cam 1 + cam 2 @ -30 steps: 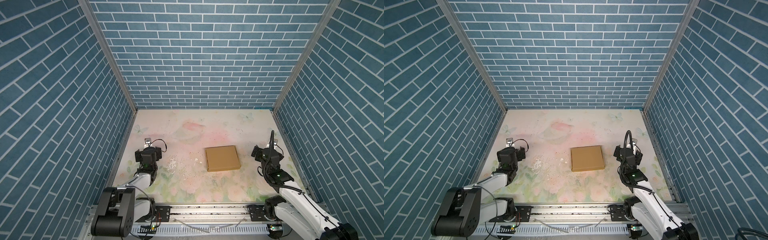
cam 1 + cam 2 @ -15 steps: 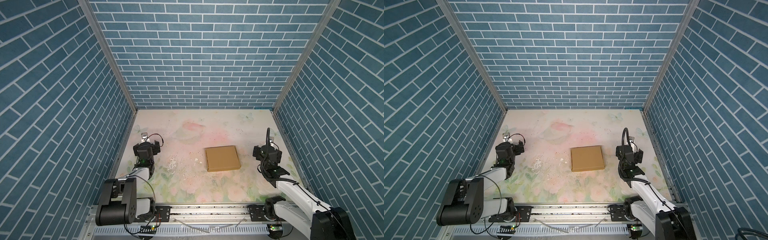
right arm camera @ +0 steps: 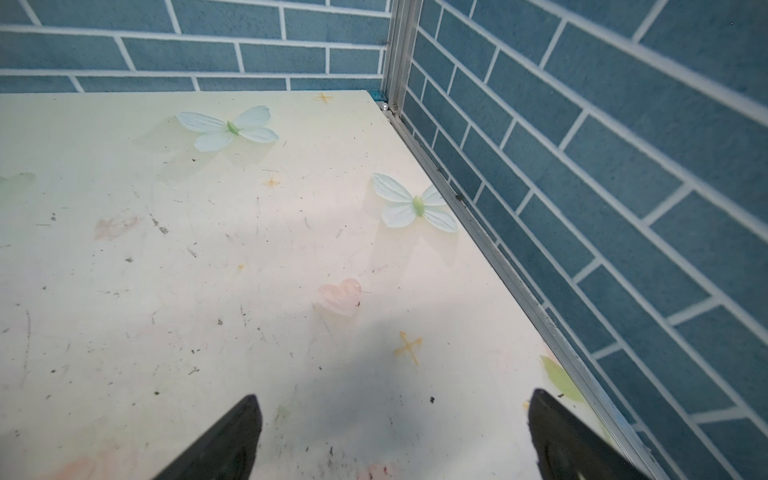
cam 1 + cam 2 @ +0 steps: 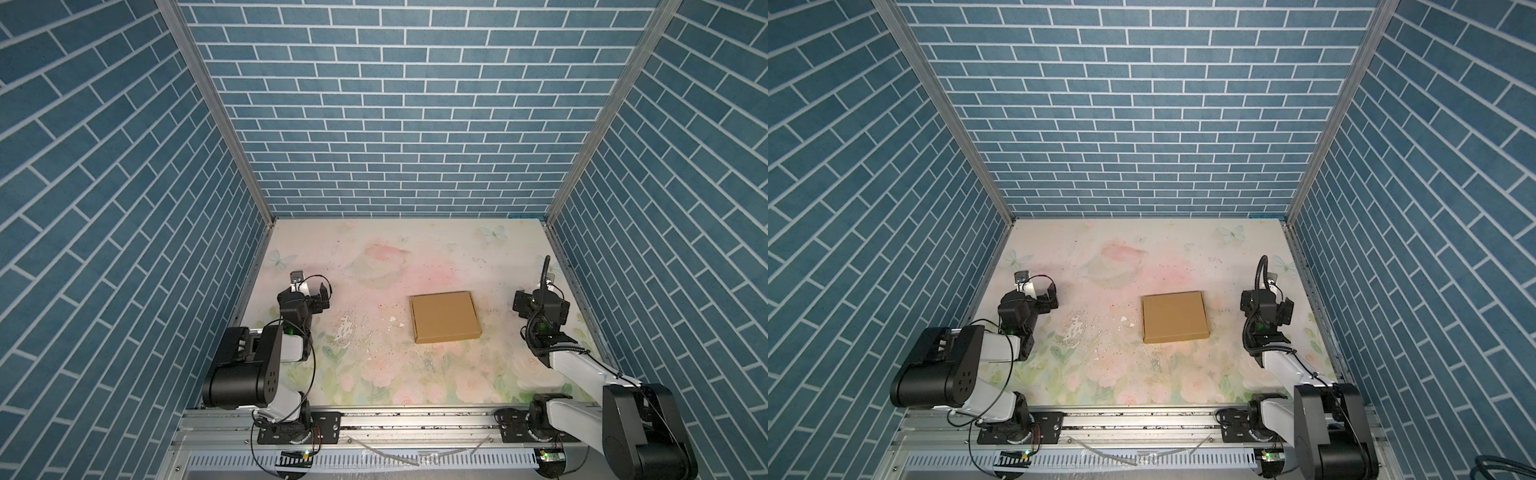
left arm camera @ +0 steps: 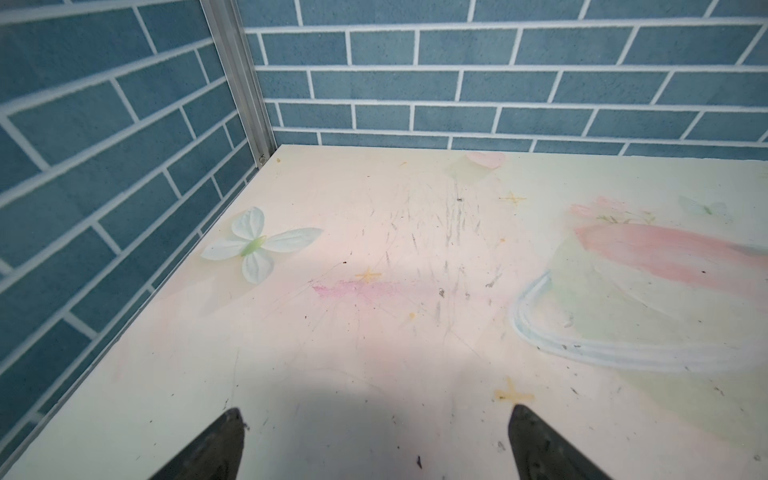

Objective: Fold the paper box

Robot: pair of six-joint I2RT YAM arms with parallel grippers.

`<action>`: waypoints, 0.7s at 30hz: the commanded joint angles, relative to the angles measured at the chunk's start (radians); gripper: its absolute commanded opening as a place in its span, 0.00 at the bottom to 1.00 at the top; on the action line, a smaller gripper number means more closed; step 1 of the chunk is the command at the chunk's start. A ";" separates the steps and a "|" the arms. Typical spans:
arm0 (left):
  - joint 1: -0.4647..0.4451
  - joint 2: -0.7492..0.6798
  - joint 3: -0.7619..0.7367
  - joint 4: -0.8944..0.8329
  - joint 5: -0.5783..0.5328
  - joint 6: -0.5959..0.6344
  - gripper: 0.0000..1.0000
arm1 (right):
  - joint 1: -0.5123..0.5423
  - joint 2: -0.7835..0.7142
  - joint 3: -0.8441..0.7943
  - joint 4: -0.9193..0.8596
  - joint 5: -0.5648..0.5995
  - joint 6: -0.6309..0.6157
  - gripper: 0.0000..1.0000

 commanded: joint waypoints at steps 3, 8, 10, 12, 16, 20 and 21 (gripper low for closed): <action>0.005 0.006 0.026 0.005 0.053 0.022 1.00 | -0.055 0.041 -0.025 0.155 -0.118 -0.051 0.99; 0.005 0.003 0.050 -0.040 0.074 0.028 1.00 | -0.092 0.089 -0.040 0.275 -0.158 -0.064 0.99; 0.004 0.007 0.052 -0.041 0.088 0.032 0.99 | -0.106 0.116 -0.045 0.332 -0.178 -0.061 0.99; 0.005 0.008 0.072 -0.079 0.109 0.042 0.99 | -0.116 0.138 -0.016 0.302 -0.195 -0.059 0.99; 0.003 0.009 0.082 -0.098 0.136 0.056 1.00 | -0.122 0.142 -0.010 0.292 -0.240 -0.070 0.99; 0.003 0.008 0.084 -0.098 0.137 0.057 1.00 | -0.126 0.127 -0.012 0.283 -0.292 -0.035 0.99; 0.003 0.008 0.084 -0.099 0.137 0.057 1.00 | -0.127 0.118 -0.009 0.269 -0.333 -0.018 0.99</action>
